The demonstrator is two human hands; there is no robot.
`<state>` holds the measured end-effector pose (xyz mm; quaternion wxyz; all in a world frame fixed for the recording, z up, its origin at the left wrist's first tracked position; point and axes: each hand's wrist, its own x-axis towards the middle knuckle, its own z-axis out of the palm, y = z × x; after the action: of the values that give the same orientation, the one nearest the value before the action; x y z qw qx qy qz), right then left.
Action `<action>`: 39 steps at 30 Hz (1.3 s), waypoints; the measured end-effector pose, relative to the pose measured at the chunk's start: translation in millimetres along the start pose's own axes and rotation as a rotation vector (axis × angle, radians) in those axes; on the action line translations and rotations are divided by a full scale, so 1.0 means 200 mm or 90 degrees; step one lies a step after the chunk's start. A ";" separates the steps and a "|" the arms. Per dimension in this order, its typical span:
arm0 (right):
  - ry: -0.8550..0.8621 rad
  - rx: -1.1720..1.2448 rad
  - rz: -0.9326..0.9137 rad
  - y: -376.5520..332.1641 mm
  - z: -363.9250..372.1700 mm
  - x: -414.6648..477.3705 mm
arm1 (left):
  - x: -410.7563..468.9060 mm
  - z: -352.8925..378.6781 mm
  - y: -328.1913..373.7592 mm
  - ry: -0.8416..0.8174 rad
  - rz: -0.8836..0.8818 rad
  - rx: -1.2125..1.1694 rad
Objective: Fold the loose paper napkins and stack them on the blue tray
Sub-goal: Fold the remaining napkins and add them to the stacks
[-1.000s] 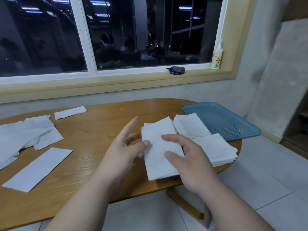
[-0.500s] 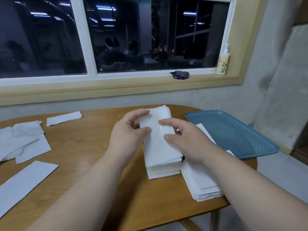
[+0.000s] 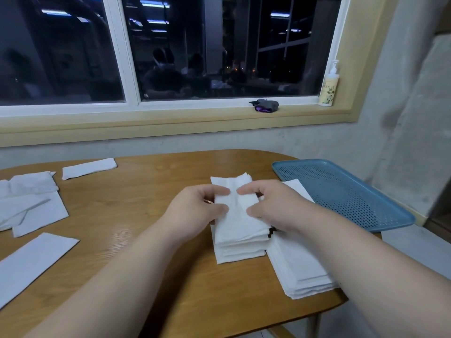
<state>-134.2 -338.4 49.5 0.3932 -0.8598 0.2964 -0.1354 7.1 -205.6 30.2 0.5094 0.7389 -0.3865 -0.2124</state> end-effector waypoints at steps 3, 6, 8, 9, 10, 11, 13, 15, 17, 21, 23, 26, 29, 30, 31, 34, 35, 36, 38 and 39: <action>0.001 -0.114 0.018 -0.01 0.03 0.01 | 0.00 0.02 -0.03 0.004 -0.005 0.094; -0.004 -0.174 0.029 -0.02 0.05 0.03 | 0.01 0.03 -0.04 -0.003 -0.003 0.159; -0.011 -0.210 0.035 -0.02 0.07 0.04 | 0.02 0.03 -0.04 -0.015 -0.002 0.210; -0.014 -0.232 0.037 -0.03 0.07 0.04 | 0.02 0.03 -0.05 -0.018 -0.001 0.231; -0.017 -0.260 0.037 -0.03 0.08 0.04 | 0.02 0.03 -0.05 -0.018 -0.001 0.241; -0.018 -0.293 0.037 -0.03 0.08 0.04 | 0.02 0.04 -0.06 -0.017 -0.001 0.247; -0.008 -0.357 0.039 -0.04 0.09 0.03 | 0.02 0.04 -0.06 -0.009 -0.003 0.260; 0.027 -0.391 0.032 -0.05 0.08 0.02 | 0.01 0.03 -0.06 0.001 -0.005 0.273; 0.071 -0.361 0.015 -0.06 0.07 -0.01 | -0.02 0.01 -0.05 0.017 0.000 0.274; 0.117 -0.280 -0.079 -0.13 0.13 -0.12 | -0.18 -0.07 -0.05 0.075 0.026 0.254; 0.110 -0.270 -0.130 -0.19 0.21 -0.19 | -0.31 -0.13 -0.07 0.092 0.035 0.247; 0.066 -0.265 -0.192 -0.29 0.37 -0.27 | -0.53 -0.28 -0.15 0.147 0.030 0.287; 0.022 -0.252 -0.233 -0.40 0.56 -0.29 | -0.76 -0.46 -0.24 0.225 -0.011 0.357; 0.004 -0.243 -0.244 -0.43 0.63 -0.29 | -0.82 -0.52 -0.27 0.247 -0.025 0.370; -0.018 -0.237 -0.257 -0.46 0.70 -0.29 | -0.88 -0.58 -0.30 0.264 -0.033 0.383; -0.072 -0.230 -0.296 -0.56 0.93 -0.25 | -0.99 -0.74 -0.40 0.294 -0.045 0.433; -0.083 -0.231 -0.303 -0.59 0.99 -0.24 | -1.02 -0.78 -0.44 0.310 -0.044 0.444; -0.089 -0.234 -0.310 -0.62 1.05 -0.22 | -1.05 -0.82 -0.48 0.330 -0.044 0.453; -0.089 -0.246 -0.328 -0.68 1.16 -0.17 | -1.07 -0.89 -0.54 0.367 -0.039 0.476; -0.087 -0.253 -0.339 -0.71 1.21 -0.15 | -1.08 -0.92 -0.56 0.379 -0.033 0.493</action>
<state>11.5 -102.2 -1.2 0.1877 -0.9739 0.0550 -0.1152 44.8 93.4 -17.5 0.2800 0.9120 -0.2563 0.1553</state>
